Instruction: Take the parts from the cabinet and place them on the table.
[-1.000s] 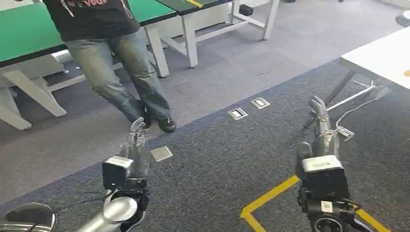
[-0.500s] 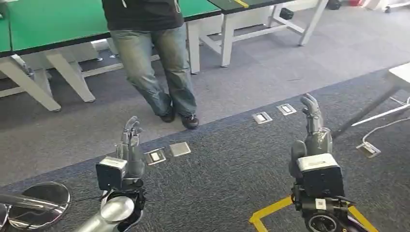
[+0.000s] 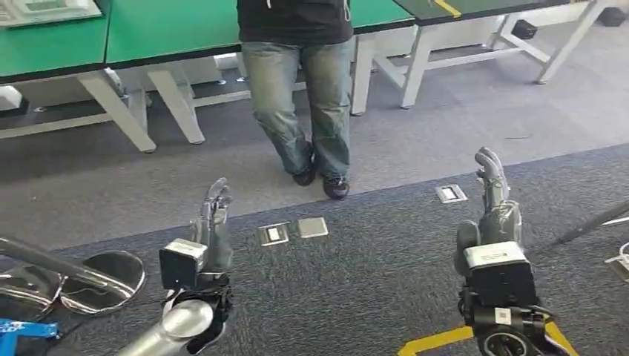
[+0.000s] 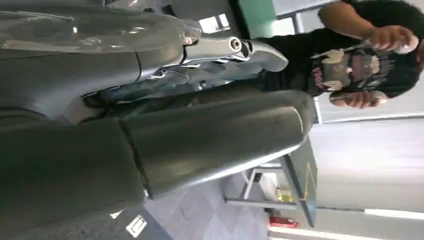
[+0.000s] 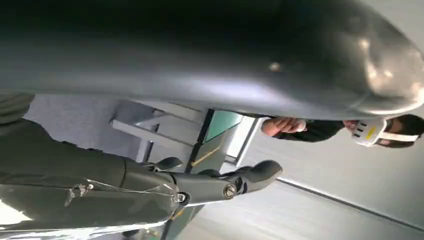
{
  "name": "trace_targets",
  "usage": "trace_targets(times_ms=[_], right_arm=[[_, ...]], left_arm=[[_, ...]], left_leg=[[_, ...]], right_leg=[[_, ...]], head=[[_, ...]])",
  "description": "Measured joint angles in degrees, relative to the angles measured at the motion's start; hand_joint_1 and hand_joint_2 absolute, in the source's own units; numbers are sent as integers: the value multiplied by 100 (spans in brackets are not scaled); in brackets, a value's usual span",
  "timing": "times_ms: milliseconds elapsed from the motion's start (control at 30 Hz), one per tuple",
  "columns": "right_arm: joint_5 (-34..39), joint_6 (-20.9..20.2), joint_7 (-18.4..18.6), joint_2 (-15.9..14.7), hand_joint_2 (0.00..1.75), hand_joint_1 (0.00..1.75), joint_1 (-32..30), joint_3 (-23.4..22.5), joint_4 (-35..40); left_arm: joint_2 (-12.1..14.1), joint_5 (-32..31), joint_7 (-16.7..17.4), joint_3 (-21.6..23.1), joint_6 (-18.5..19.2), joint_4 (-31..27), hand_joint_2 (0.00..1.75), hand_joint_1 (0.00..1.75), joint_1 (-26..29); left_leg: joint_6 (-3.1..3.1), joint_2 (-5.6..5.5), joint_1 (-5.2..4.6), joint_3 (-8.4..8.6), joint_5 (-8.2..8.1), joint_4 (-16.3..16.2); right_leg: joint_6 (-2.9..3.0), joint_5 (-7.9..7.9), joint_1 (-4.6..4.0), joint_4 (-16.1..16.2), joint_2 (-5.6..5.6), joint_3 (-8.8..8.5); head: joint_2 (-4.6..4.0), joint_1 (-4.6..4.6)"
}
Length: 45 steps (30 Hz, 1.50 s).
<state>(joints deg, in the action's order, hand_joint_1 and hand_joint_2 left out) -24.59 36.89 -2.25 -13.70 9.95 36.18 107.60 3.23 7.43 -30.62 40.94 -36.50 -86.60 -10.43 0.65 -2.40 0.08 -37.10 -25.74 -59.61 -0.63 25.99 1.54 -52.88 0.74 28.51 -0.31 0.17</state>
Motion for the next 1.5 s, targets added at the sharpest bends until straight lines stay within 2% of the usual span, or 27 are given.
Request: trace_targets(times_ms=[67,133,233,267,300,367,433,467,533,600,633,667,733,767,800,933,967,1033,1100,1133,1167,1233,1267,1300,1433,1467,1500], right_arm=[[37,0,20,0,0,0,-27,-26,7],[70,2,29,0,0,0,-43,-55,7],[70,7,46,-2,0,0,-42,-64,9],[70,15,55,0,0,0,-41,-66,15],[68,24,66,-2,0,0,-49,-77,26],[57,46,108,-9,0,0,-48,-90,26],[29,59,144,-9,0,0,-50,-92,28],[-4,63,158,-13,0,0,-53,-94,35],[-44,63,162,-15,0,0,-57,-94,57],[-41,48,173,-20,0,0,-85,-94,57],[-41,37,171,-17,0,0,-85,-90,57],[-41,28,164,-17,0,0,-79,-81,55],[-30,22,158,-17,0,0,-31,-72,55],[-30,22,155,-17,0,0,2,-68,55],[-30,22,160,-17,0,0,16,-61,46],[-30,22,153,-15,0,0,39,-48,37],[-35,22,136,0,0,0,63,-44,31],[-33,22,114,0,0,0,69,-50,20],[-35,24,101,7,0,0,56,-33,-2],[-33,33,101,7,0,0,48,-35,-17],[-30,37,96,7,0,0,45,-35,-28],[-28,39,92,7,0,0,46,-37,-35],[-28,39,88,7,0,0,48,-40,-33],[-28,39,88,7,0,0,44,-40,-33],[-26,42,86,7,0,0,50,-46,-35],[-20,48,88,7,0,0,50,-53,-33],[-9,52,88,4,0,0,45,-61,-33]], left_arm=[[-13,11,-9,0,4,6,0,0,-3],[-22,15,-11,2,7,39,0,0,1],[-28,31,-22,2,7,48,0,0,-13],[-37,33,-28,2,9,50,0,0,-28],[-52,44,-35,0,11,52,0,0,-60],[-63,66,-66,0,55,57,0,0,-68],[-68,94,-111,0,78,72,0,0,-67],[-81,98,-131,0,96,77,0,0,-69],[-109,129,-160,0,111,94,0,0,-102],[-116,157,-166,2,96,114,0,0,-89],[-116,160,-166,0,72,127,0,0,-84],[-114,168,-166,0,50,131,0,0,-76],[-114,166,-160,0,37,131,0,0,-47],[-111,157,-151,0,33,131,0,0,-31],[-111,146,-133,2,31,131,0,0,-23],[-96,109,-94,0,7,131,0,0,22],[-90,98,-92,-2,4,133,0,0,23],[-83,83,-83,-2,4,133,0,0,-17],[-79,79,-77,-2,2,138,0,0,9],[-76,79,-63,-2,2,142,0,0,24],[-72,74,-57,-2,2,142,0,0,34],[-72,70,-57,-2,2,144,0,0,32],[-74,68,-57,-2,2,144,0,0,27],[-74,63,-57,-2,2,144,0,0,13],[-76,55,-57,-2,4,144,0,0,14],[-87,50,-57,-2,15,144,0,0,10],[-90,48,-63,-2,39,144,0,0,-14]], left_leg=[[43,156,35,-499,-415,-989],[62,189,61,-689,-444,-1329],[38,322,69,2,191,-43],[17,589,54,258,299,394],[-14,655,-17,299,257,533],[-81,522,-16,274,252,522],[-163,397,-19,301,267,557],[-193,354,5,329,276,585],[-243,244,7,337,272,585],[-255,109,-12,338,264,580],[-257,37,-20,344,262,574],[-259,-36,-22,354,259,570],[-249,-197,-22,399,244,555],[-233,-265,-19,415,232,543],[-208,-323,-47,381,230,527],[-64,-582,-5,268,315,530],[-57,-379,-17,251,234,433],[-1,42,-16,-90,-144,-229],[35,151,12,-551,-495,-1138],[37,168,15,-663,-510,-1331],[37,180,18,-619,-402,-1231],[17,256,22,-129,57,-299],[-8,438,12,184,242,239],[-38,666,-39,322,199,543],[-145,412,-83,304,236,550],[-196,358,-12,354,270,605],[-219,306,-13,363,267,609]], right_leg=[[13,9,-34,-1,-143,4],[23,21,-42,-4,-282,4],[-10,55,-40,-7,-446,-28],[-36,72,-61,-13,-480,-48],[-76,109,-115,-42,-520,-28],[-120,127,-119,-20,-617,-65],[-199,167,-84,-14,-693,-105],[-218,285,-52,-139,-469,-41],[-213,724,-43,-988,-177,333],[-223,1030,-56,-1923,-99,825],[-218,989,-56,-2041,-95,920],[-204,816,-56,-1883,-94,877],[-164,207,-49,-905,-17,465],[-140,-21,-38,-391,147,259],[-126,54,-29,-289,380,205],[-55,74,-33,-114,185,73],[-15,43,-11,-70,91,46],[26,40,-31,-63,-28,55],[31,44,-55,-63,-179,64],[32,45,-56,-64,-252,66],[27,49,-57,-64,-320,66],[17,63,-56,-64,-445,54],[2,74,-62,-64,-489,35],[-27,93,-98,-64,-534,34],[-147,132,-93,-49,-687,-20],[-194,198,-58,-83,-623,34],[-198,354,-55,-302,-378,87]], head=[[0,-37],[-2,-83],[0,-146],[0,-177],[0,-223],[0,-111],[0,-111],[-2,-94],[-2,-4],[-2,88],[0,105],[0,107],[0,140],[0,164],[-2,160],[0,142],[0,104],[0,-20],[0,-44],[0,-74],[0,-96],[0,-142],[-2,-157],[0,-179],[0,-122],[0,-136],[-2,-91]])
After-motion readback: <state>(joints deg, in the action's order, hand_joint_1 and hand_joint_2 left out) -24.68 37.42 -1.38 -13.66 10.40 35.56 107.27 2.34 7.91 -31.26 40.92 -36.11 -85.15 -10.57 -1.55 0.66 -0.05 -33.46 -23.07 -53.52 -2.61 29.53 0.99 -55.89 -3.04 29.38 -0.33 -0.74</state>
